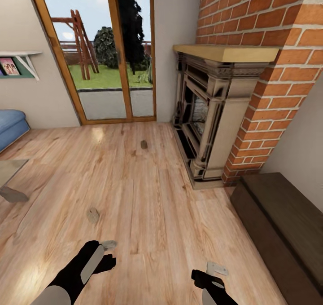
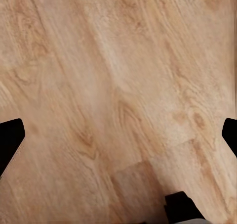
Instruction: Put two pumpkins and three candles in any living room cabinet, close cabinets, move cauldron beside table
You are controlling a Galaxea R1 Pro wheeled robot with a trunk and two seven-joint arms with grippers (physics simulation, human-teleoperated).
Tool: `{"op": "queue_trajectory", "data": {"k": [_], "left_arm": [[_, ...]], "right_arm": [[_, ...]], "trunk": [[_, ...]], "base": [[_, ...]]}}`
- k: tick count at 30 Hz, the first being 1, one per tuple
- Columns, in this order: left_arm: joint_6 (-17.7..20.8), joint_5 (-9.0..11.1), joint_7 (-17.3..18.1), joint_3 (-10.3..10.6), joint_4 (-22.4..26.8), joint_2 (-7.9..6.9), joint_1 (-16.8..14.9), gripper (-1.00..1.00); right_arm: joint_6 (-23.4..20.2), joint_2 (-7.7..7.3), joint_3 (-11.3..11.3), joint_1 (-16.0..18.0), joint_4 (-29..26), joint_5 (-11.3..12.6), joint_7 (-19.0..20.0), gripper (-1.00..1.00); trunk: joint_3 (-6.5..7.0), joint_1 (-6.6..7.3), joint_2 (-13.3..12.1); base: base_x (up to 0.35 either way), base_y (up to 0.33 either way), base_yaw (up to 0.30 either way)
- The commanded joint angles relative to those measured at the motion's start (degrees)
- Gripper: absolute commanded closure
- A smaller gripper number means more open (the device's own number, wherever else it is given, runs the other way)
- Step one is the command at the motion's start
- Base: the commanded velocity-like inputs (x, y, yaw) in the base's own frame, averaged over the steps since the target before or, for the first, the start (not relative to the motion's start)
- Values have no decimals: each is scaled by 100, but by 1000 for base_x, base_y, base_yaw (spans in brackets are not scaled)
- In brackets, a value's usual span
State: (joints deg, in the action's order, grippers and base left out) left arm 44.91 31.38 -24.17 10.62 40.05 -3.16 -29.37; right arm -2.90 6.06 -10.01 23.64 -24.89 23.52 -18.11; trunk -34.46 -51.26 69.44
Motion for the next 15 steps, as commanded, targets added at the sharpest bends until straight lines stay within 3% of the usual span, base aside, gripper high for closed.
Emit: {"op": "queue_trajectory", "data": {"k": [1, 15], "left_arm": [[0, 0, 0, 0, 0, 0, 0, -100], [0, 0, 0, -1, -1, 0, 0, -100]], "right_arm": [[0, 0, 3, 0, 1, 1, 0, -100], [0, 0, 9, 0, 1, 11, 0, -100]], "trunk": [[-1, 0, 0], [-3, 0, 0]], "base": [[307, 85, -271], [269, 140, -276]]}}
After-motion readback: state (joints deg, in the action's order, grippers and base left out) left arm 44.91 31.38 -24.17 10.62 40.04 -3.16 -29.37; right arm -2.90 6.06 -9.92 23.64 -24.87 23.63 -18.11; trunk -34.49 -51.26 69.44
